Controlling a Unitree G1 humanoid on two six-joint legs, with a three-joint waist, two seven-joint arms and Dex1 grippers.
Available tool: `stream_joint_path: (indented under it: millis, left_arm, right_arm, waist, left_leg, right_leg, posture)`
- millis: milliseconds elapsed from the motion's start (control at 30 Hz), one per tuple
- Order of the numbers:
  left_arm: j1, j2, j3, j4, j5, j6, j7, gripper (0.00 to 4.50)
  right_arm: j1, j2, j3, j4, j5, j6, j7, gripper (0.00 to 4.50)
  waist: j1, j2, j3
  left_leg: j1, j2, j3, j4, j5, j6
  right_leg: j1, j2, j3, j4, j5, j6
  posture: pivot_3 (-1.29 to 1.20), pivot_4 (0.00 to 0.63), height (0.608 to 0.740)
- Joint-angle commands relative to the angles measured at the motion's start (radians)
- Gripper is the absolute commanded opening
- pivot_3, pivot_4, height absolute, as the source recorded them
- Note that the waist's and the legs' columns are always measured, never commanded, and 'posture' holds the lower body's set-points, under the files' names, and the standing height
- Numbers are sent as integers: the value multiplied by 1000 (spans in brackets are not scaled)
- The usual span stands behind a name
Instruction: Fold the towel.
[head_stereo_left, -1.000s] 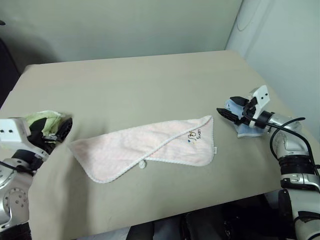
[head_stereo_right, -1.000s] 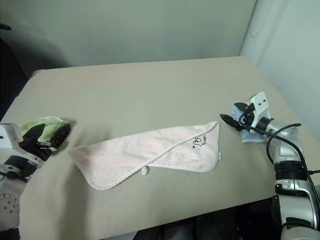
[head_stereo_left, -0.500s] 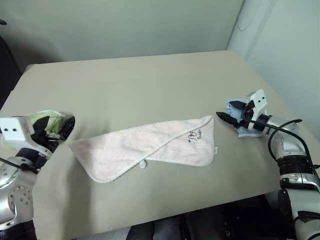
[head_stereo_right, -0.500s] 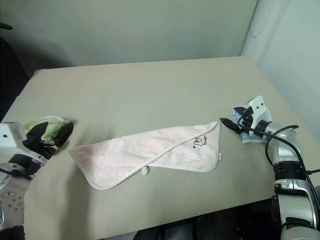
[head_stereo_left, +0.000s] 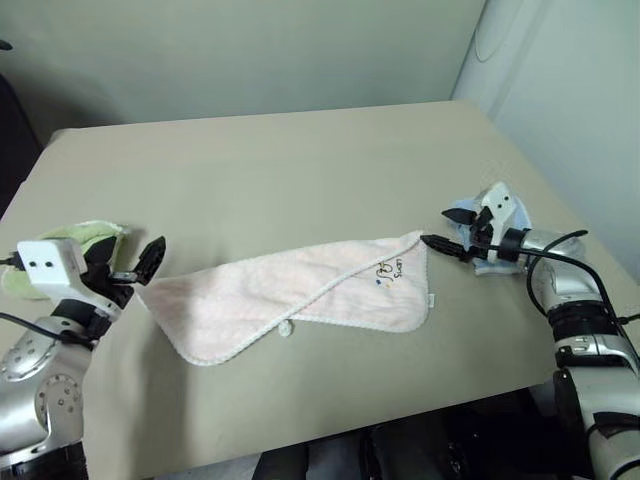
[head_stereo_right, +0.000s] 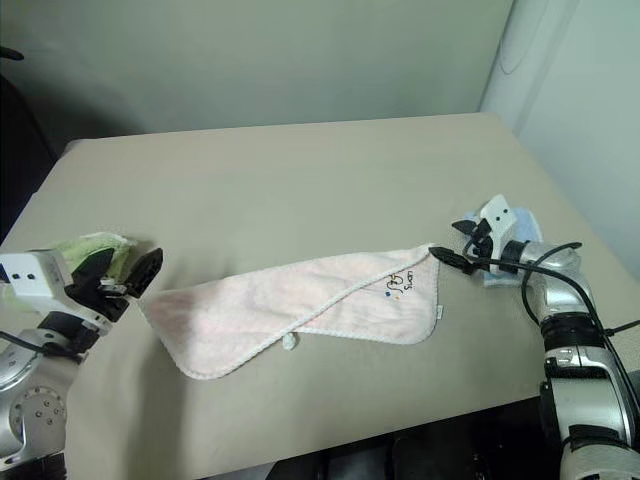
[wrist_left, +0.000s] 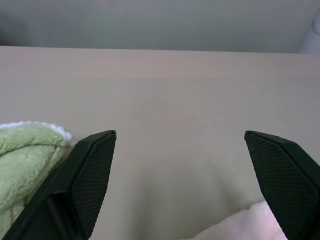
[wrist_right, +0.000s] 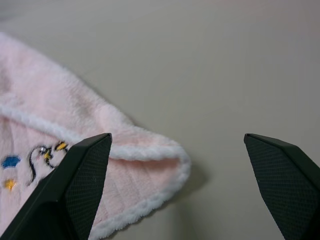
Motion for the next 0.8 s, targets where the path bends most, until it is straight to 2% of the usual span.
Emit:
stream_joint_path:
  millis: [33, 300, 700, 800]
  left_arm:
    - [-14, 9, 4, -19, 0, -18, 0, 4467]
    - [12, -4, 15, -47, -4, -24, 10, 4467]
    - [27, -3, 21, -67, -10, -18, 19, 4467]
    - [23, 4, 21, -64, -11, -18, 16, 4500]
  right_arm:
    - [-80, -2, 32, 125, -59, -94, 32, 4500]
    - [-196, 12, 63, 378, -142, -233, 58, 4500]
    - [-268, 69, 60, 507, -192, -297, 19, 4500]
    - [-269, 78, 59, 516, -201, -303, 16, 3894]
  waist:
    - [1, 0, 0]
    - [2, 0, 0]
    - [2, 0, 0]
    - [4, 0, 0]
  left_leg:
    - [0, 0, 0, 0, 0, 0]
    - [0, 0, 0, -1, 0, 0]
    - [0, 0, 0, -1, 0, 0]
    - [0, 0, 0, -1, 0, 0]
  right_leg:
    - [0, 0, 0, 0, 0, 0]
    - [0, 0, 0, 0, 0, 0]
    - [0, 0, 0, 0, 0, 0]
    - [0, 0, 0, 0, 0, 0]
  posture:
    - [0, 150, 740]
    - [0, 150, 740]
    - [0, 150, 740]
    - [0, 150, 740]
